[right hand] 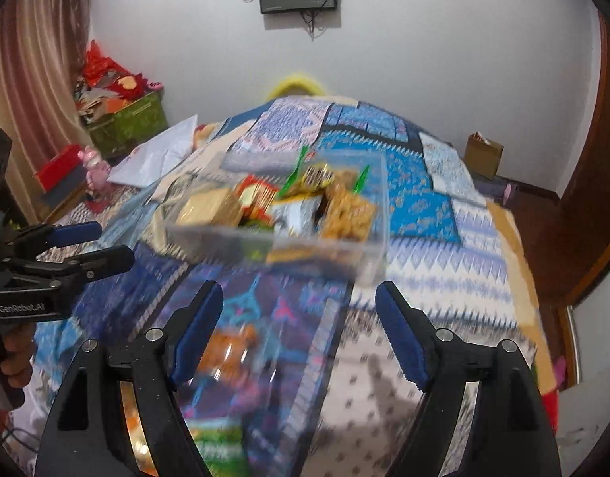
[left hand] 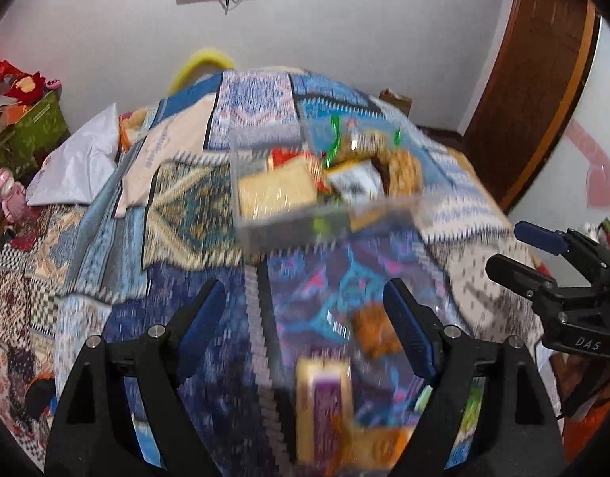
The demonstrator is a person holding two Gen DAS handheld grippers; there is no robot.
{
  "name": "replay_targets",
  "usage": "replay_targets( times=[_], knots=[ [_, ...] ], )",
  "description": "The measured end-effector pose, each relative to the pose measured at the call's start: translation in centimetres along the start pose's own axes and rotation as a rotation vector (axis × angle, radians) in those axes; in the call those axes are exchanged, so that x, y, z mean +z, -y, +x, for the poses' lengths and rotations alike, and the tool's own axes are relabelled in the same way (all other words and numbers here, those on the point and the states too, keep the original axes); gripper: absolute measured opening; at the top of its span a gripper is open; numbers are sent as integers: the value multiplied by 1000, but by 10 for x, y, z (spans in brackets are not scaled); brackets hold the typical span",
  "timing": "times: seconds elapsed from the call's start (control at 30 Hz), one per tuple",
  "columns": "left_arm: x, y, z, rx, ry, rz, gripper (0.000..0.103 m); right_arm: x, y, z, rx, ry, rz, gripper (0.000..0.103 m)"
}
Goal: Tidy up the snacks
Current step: 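Grasp a purple-labelled bread roll with the left gripper while the right grasps an orange-labelled cake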
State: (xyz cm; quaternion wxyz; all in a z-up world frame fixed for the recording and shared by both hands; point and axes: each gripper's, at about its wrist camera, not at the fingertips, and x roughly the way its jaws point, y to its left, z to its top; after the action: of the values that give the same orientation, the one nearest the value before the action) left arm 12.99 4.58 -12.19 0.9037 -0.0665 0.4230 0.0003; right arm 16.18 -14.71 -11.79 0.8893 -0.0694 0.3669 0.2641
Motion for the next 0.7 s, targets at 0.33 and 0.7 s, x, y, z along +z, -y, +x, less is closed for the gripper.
replay_targets(
  times=[0.33, 0.7],
  knots=[
    [-63, -6, -11, 14, -73, -49, 82, -58, -25, 3, 51, -112, 0, 77],
    [-99, -22, -23, 54, -78, -86, 82, -75, -68, 4, 176, -127, -42, 77]
  ],
)
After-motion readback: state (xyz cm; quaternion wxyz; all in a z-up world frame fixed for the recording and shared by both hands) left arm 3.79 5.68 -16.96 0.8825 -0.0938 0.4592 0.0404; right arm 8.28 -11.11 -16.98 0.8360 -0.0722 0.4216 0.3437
